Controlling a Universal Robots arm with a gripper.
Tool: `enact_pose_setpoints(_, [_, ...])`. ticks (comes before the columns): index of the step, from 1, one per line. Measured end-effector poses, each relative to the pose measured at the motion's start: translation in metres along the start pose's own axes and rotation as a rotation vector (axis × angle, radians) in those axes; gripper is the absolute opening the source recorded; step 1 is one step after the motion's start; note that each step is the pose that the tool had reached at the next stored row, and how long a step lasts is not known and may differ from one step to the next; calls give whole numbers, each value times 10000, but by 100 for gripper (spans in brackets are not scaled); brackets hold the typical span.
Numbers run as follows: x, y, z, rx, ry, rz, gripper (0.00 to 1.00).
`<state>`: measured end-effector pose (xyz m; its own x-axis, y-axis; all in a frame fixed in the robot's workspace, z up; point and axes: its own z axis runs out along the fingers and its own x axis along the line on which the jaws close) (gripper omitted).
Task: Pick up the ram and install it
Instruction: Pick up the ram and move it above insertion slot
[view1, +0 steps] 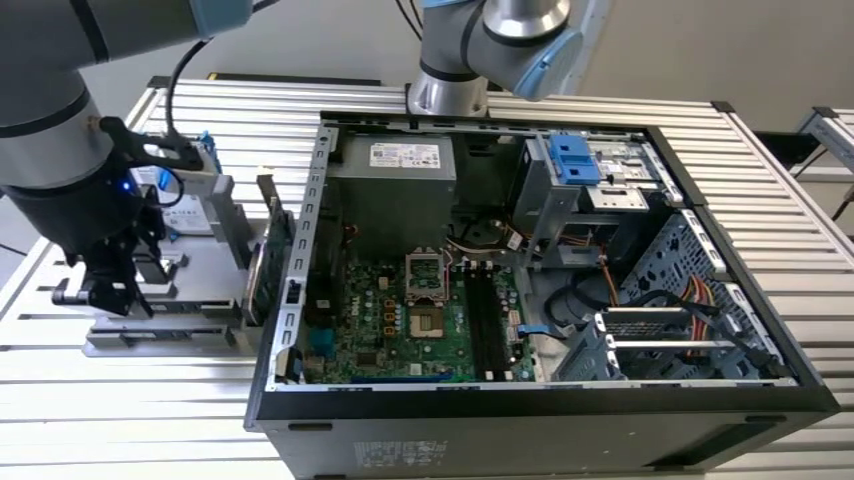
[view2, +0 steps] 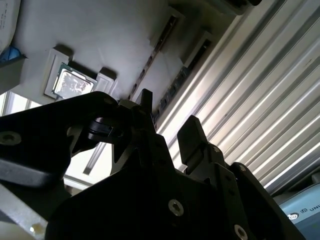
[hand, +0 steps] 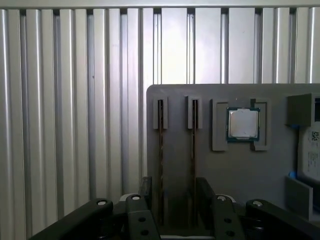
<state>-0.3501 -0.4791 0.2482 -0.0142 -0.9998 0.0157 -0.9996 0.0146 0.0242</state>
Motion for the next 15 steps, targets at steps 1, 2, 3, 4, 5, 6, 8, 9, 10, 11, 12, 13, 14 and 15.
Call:
enact_pose_setpoints(1, [1, 0, 12, 0, -1, 0, 100])
enact_pose_setpoints(2, [1, 0, 26, 0, 0, 0, 100])
enact_pose_setpoints(3, [1, -1, 39, 1, -1, -1, 100])
enact_pose_setpoints(4, [1, -1, 52, 1, -1, 0, 100])
enact_pose_setpoints(5, [1, -2, 63, 0, 0, 0, 100])
enact_pose_setpoints(6, [1, -2, 75, -1, 0, 0, 100])
enact_pose_setpoints(8, [1, -3, 101, 0, 0, 0, 100])
enact_pose_setpoints(9, [0, -3, 115, -1, 0, -1, 100])
enact_pose_setpoints(10, [0, -3, 128, 0, 0, -1, 100])
enact_pose_setpoints(11, [0, -4, 141, 0, 0, -1, 100])
enact_pose_setpoints(12, [0, -4, 157, 1, -1, -1, 100])
enact_pose_setpoints(13, [-1, -4, 171, 1, -1, -1, 100])
enact_pose_setpoints(14, [-1, -5, 185, 0, 0, 0, 100])
enact_pose_setpoints(15, [-1, -5, 200, -1, 0, 0, 100])
